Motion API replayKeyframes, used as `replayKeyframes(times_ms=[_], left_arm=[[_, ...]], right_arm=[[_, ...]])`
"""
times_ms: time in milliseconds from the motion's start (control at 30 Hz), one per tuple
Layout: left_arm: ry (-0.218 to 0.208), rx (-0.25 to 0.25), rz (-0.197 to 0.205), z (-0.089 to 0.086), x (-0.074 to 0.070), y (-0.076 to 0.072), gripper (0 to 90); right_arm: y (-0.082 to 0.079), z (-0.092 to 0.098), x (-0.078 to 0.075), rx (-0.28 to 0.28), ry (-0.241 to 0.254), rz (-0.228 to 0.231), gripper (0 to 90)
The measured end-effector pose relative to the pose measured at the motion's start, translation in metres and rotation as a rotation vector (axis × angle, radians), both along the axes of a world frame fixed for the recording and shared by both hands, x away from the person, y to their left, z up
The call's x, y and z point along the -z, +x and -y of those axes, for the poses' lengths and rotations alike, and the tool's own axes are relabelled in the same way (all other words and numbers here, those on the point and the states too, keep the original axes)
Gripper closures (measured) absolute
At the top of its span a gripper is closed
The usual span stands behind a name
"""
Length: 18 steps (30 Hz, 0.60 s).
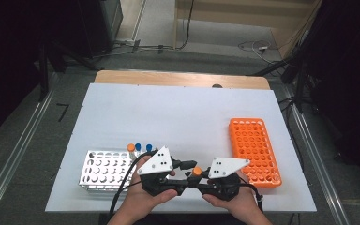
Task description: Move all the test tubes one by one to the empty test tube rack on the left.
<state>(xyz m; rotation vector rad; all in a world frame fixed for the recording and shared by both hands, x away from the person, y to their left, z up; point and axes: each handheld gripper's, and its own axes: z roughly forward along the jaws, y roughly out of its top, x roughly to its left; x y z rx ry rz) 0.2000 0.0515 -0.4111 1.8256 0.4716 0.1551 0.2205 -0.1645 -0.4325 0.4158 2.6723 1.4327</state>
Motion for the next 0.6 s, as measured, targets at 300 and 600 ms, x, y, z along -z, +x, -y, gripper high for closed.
replayKeyframes(times_ms=[300, 600], left_arm=[[0.006, 0.026, 0.002, 0.0017, 0.0001, -0.0012, 69.1], [0.025, 0.008, 0.045, 0.0006, -0.0030, -0.0041, 70.5]], right_arm=[[0.0003, -0.0009, 0.0005, -0.032, 0.011, -0.023, 72.7], [0.0002, 0.0004, 0.0009, -0.047, 0.024, -0.012, 71.6]])
